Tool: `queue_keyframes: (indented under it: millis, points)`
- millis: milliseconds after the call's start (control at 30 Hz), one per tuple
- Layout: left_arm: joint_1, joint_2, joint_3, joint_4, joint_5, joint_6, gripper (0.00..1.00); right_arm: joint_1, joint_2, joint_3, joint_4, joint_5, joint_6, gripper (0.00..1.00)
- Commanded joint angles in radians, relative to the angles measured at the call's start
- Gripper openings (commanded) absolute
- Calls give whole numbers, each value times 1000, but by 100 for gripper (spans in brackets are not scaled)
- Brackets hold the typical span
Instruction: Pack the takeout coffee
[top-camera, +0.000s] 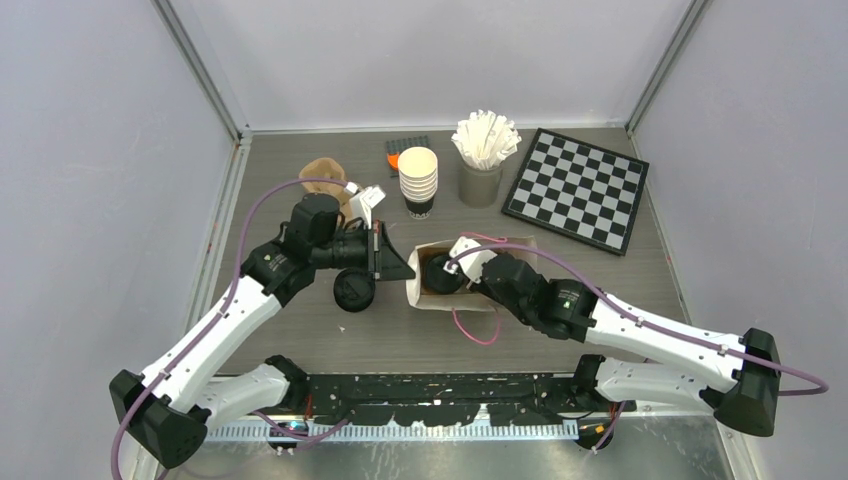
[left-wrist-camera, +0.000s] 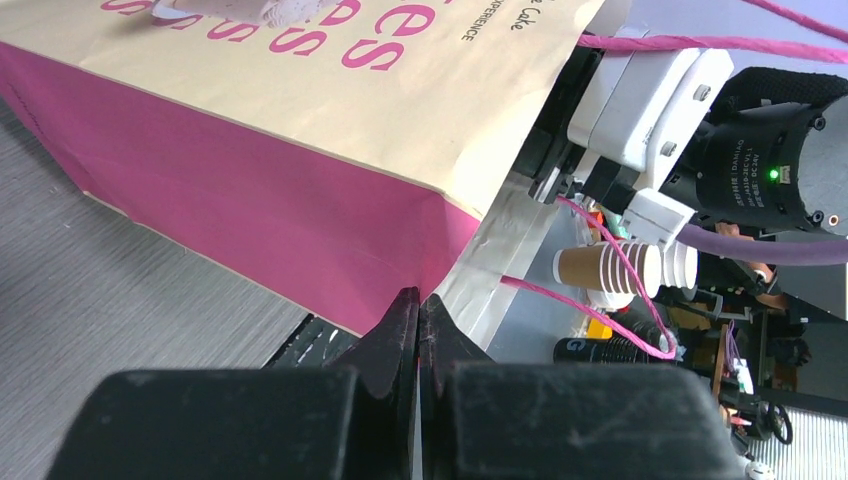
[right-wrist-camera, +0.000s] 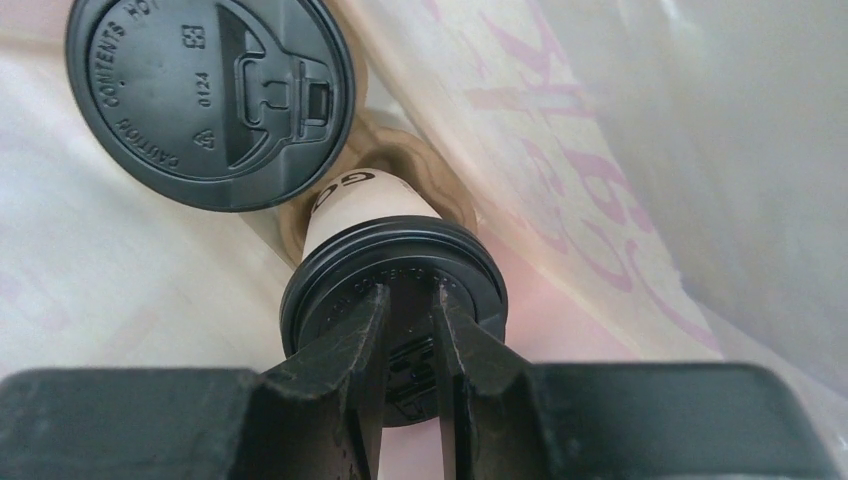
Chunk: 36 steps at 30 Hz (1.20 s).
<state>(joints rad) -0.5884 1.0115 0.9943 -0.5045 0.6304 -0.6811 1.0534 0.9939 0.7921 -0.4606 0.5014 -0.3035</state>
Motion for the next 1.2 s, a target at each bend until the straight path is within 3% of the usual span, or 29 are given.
queue_keyframes:
  millis: [0,1167]
  points:
    - [1,-31,-12,42,28,-10,0,-15,6,-16,65,39,17,28]
    - [2,-54,-33,45,36,-25,0,-70,116,-11,267,-18,97,28]
